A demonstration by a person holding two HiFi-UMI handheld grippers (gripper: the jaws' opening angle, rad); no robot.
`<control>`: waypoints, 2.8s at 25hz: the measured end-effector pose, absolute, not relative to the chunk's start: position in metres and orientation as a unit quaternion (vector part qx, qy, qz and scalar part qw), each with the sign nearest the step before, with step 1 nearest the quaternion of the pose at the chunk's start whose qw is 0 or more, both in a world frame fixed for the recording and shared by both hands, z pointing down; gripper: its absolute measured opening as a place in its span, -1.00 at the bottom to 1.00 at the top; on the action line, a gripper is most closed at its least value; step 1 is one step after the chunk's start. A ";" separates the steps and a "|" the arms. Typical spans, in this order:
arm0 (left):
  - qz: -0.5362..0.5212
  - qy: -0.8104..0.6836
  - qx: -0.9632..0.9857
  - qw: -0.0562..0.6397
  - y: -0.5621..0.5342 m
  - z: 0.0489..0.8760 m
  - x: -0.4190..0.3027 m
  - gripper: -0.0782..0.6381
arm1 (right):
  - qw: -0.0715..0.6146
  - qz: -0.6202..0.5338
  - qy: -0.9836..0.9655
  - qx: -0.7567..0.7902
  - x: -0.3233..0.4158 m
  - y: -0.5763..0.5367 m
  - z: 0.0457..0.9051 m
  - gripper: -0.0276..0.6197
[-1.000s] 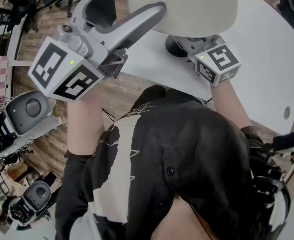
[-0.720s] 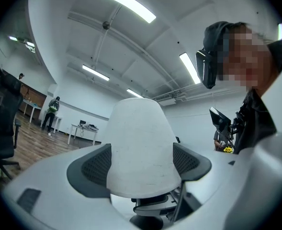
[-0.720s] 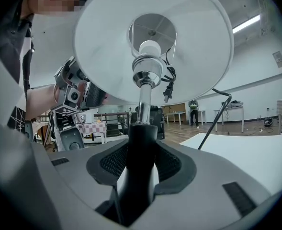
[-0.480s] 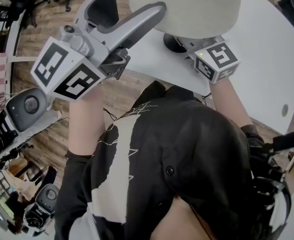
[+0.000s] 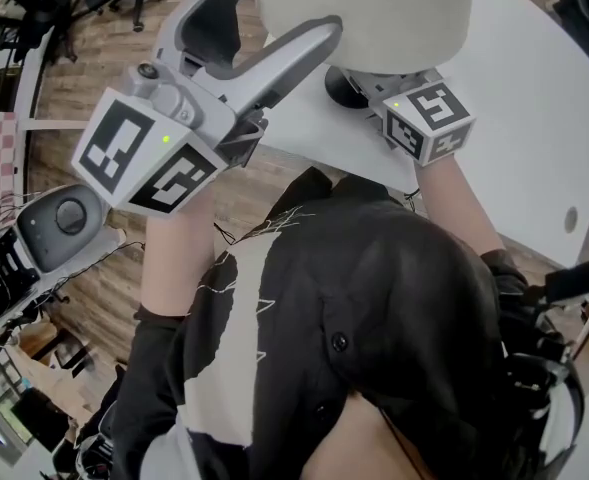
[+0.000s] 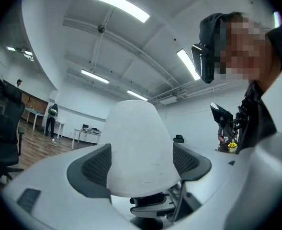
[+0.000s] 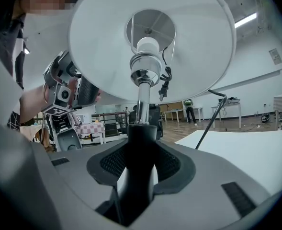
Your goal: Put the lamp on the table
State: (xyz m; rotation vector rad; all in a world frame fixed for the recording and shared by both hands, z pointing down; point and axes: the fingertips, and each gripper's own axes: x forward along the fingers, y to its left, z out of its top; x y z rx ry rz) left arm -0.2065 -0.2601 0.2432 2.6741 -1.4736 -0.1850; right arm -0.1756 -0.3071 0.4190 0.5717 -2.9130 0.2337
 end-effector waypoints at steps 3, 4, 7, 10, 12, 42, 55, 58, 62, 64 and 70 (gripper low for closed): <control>-0.070 -0.474 0.876 0.047 -0.257 0.236 -0.204 0.37 | 0.082 0.081 -0.974 0.194 -0.176 -0.308 0.417 -0.43; -0.069 -0.474 0.876 0.045 -0.255 0.235 -0.202 0.37 | 0.083 0.080 -0.974 0.195 -0.175 -0.307 0.416 -0.43; -0.055 -0.481 0.874 0.035 -0.250 0.236 -0.194 0.37 | 0.083 0.079 -0.974 0.197 -0.170 -0.303 0.416 -0.43; -0.025 -0.499 0.866 0.014 -0.249 0.240 -0.189 0.37 | 0.085 0.077 -0.973 0.198 -0.167 -0.299 0.417 -0.43; -0.013 -0.505 0.863 0.005 -0.248 0.243 -0.187 0.37 | 0.085 0.075 -0.973 0.200 -0.165 -0.297 0.418 -0.43; -0.027 -0.505 0.863 0.018 -0.216 0.251 -0.184 0.37 | 0.100 0.037 -0.972 0.207 -0.162 -0.272 0.421 -0.41; -0.035 -0.503 0.863 0.029 -0.215 0.256 -0.187 0.37 | 0.086 0.032 -0.974 0.206 -0.161 -0.276 0.419 -0.41; -0.036 -0.504 0.863 0.029 -0.214 0.253 -0.187 0.37 | 0.077 0.027 -0.976 0.204 -0.160 -0.276 0.417 -0.41; -0.042 -0.503 0.863 0.036 -0.214 0.255 -0.187 0.37 | 0.069 0.025 -0.976 0.204 -0.159 -0.277 0.417 -0.41; -0.044 -0.504 0.862 0.038 -0.214 0.257 -0.186 0.37 | 0.063 0.028 -0.977 0.201 -0.158 -0.277 0.417 -0.42; -0.036 -0.505 0.861 0.042 -0.215 0.255 -0.187 0.37 | 0.044 0.026 -0.979 0.196 -0.160 -0.277 0.414 -0.41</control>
